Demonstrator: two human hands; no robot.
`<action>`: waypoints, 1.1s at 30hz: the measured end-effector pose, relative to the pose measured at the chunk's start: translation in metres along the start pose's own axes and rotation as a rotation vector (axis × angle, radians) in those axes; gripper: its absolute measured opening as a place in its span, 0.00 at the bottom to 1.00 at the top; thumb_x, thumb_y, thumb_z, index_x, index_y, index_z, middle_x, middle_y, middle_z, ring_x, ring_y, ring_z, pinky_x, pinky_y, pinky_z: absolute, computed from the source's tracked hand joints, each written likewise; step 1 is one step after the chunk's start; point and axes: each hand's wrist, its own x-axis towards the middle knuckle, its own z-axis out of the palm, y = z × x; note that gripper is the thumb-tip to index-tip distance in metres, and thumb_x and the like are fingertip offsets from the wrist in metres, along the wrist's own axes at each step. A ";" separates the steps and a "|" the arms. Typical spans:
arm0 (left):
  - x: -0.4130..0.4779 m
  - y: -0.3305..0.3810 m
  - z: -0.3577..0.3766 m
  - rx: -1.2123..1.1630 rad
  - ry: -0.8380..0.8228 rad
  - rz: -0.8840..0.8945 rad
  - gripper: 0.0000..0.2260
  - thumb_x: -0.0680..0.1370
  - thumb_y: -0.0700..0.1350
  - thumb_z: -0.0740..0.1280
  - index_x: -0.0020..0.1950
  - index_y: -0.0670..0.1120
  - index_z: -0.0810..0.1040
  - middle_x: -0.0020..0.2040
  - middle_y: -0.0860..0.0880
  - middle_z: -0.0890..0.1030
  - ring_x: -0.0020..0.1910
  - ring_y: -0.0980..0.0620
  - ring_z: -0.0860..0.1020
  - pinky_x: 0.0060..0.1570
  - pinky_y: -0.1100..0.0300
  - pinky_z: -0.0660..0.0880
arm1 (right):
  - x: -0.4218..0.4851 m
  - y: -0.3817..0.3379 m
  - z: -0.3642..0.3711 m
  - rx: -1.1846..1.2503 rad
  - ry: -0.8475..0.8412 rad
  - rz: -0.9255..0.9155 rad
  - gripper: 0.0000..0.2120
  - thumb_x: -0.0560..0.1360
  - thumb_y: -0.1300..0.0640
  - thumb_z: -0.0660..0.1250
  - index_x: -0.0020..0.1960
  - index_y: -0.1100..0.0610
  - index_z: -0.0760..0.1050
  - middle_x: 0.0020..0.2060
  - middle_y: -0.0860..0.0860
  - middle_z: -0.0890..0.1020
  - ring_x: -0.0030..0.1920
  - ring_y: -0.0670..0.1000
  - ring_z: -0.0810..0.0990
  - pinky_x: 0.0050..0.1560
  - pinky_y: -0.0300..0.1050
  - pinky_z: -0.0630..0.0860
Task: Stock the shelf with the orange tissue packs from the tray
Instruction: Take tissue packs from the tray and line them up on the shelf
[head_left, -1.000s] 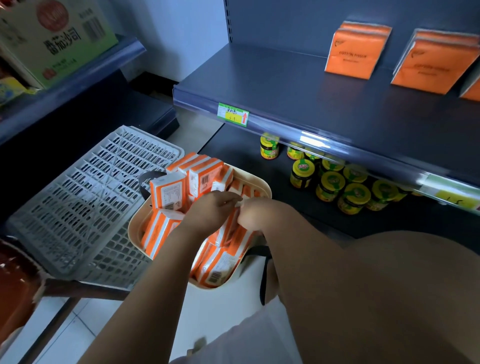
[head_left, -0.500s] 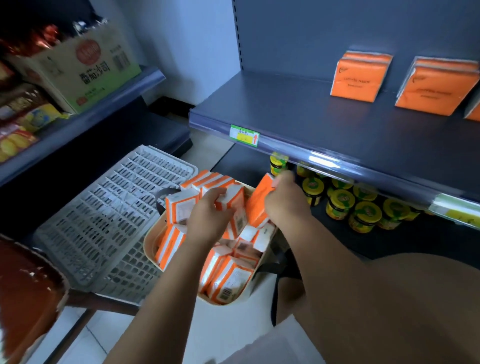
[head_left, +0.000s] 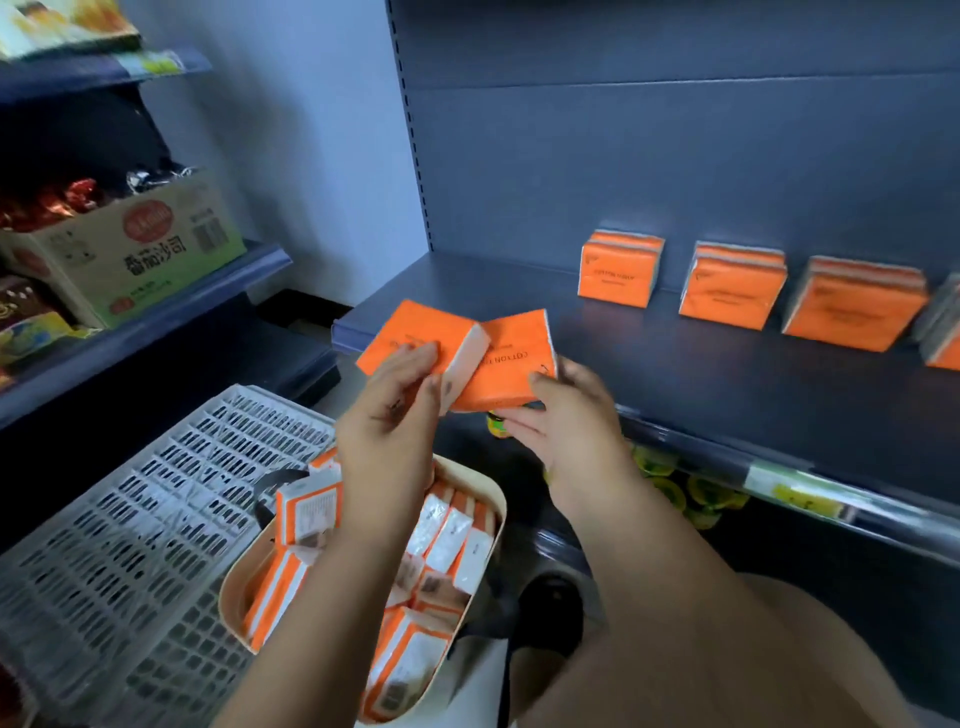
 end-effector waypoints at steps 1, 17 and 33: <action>-0.001 0.010 0.009 0.000 0.002 0.022 0.12 0.80 0.34 0.71 0.62 0.43 0.85 0.60 0.53 0.85 0.63 0.60 0.81 0.66 0.65 0.74 | -0.003 -0.007 -0.005 0.040 0.002 -0.006 0.15 0.84 0.61 0.63 0.69 0.52 0.74 0.57 0.57 0.85 0.49 0.58 0.88 0.59 0.55 0.82; -0.054 0.095 0.170 -0.095 -0.191 0.390 0.47 0.69 0.22 0.70 0.84 0.46 0.57 0.85 0.46 0.46 0.83 0.58 0.50 0.79 0.48 0.64 | -0.049 -0.090 -0.169 0.199 0.156 -0.198 0.14 0.84 0.61 0.64 0.68 0.50 0.76 0.52 0.54 0.88 0.50 0.59 0.88 0.58 0.55 0.81; -0.091 0.107 0.355 -0.437 -0.797 -0.303 0.18 0.77 0.30 0.71 0.55 0.53 0.80 0.45 0.56 0.85 0.50 0.54 0.84 0.54 0.52 0.83 | -0.070 -0.163 -0.356 -0.067 0.538 -0.315 0.11 0.81 0.58 0.68 0.61 0.47 0.79 0.49 0.51 0.88 0.44 0.51 0.87 0.49 0.49 0.80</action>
